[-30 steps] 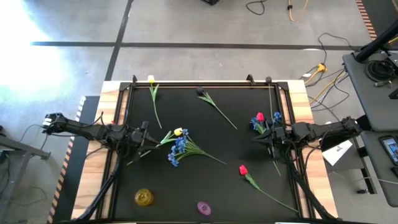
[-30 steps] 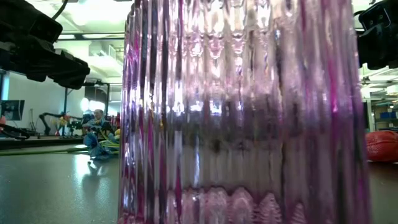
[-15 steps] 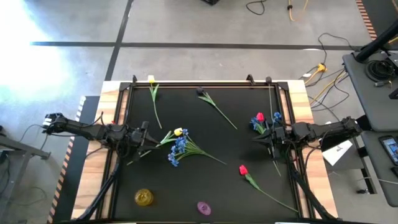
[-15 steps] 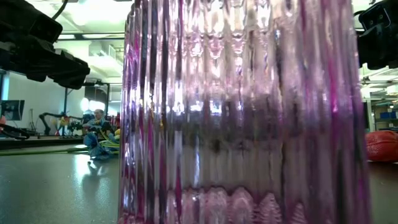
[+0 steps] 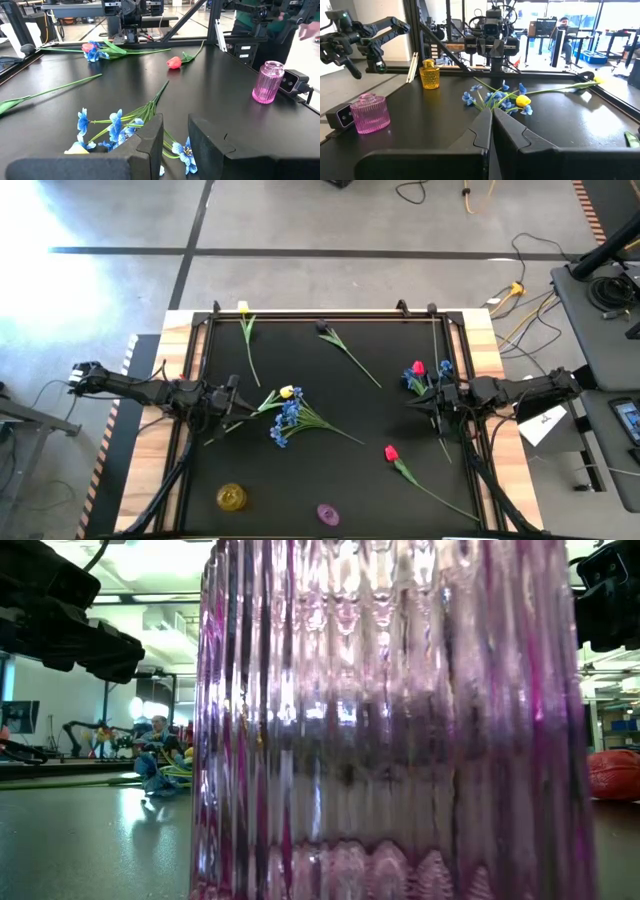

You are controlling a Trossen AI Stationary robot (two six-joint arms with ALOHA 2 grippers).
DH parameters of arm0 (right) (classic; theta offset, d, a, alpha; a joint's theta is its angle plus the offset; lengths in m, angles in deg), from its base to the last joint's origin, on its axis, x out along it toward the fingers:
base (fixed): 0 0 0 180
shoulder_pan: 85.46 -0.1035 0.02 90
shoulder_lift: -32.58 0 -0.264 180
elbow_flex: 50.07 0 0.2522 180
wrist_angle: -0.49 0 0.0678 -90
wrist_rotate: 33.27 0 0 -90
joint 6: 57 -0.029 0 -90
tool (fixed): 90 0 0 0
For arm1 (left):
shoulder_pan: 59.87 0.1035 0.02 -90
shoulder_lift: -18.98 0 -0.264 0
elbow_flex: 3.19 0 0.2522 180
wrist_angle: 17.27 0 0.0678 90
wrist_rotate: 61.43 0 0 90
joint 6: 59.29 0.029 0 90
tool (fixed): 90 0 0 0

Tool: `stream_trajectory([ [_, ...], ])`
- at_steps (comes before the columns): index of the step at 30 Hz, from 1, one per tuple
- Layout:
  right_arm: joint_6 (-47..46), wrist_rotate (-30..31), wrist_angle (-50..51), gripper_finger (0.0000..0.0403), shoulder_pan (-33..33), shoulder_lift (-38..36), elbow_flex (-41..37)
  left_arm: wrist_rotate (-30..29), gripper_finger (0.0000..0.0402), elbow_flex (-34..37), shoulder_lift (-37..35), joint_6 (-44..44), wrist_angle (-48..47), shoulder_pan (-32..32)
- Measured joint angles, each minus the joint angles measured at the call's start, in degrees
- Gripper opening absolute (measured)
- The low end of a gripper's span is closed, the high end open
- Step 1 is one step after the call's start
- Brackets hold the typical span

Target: Sort flowers into vase by color

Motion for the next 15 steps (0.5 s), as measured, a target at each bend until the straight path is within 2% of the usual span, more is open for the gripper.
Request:
stream_trajectory([
  [8,0.1,0.1,0.0,0.0009,0.0,0.0,0.0,0.0,0.0077,0.0,0.0,0.0,0.0,0.0],
  [11,3.5,1.5,-2.6,0.0009,0.0,0.4,0.0,0.0,0.0077,0.0,0.0,0.0,0.0,0.0],
  [15,1.0,1.6,-5.1,0.0009,0.0,0.5,0.0,0.0,0.0077,0.0,0.0,0.0,0.0,0.0],
])
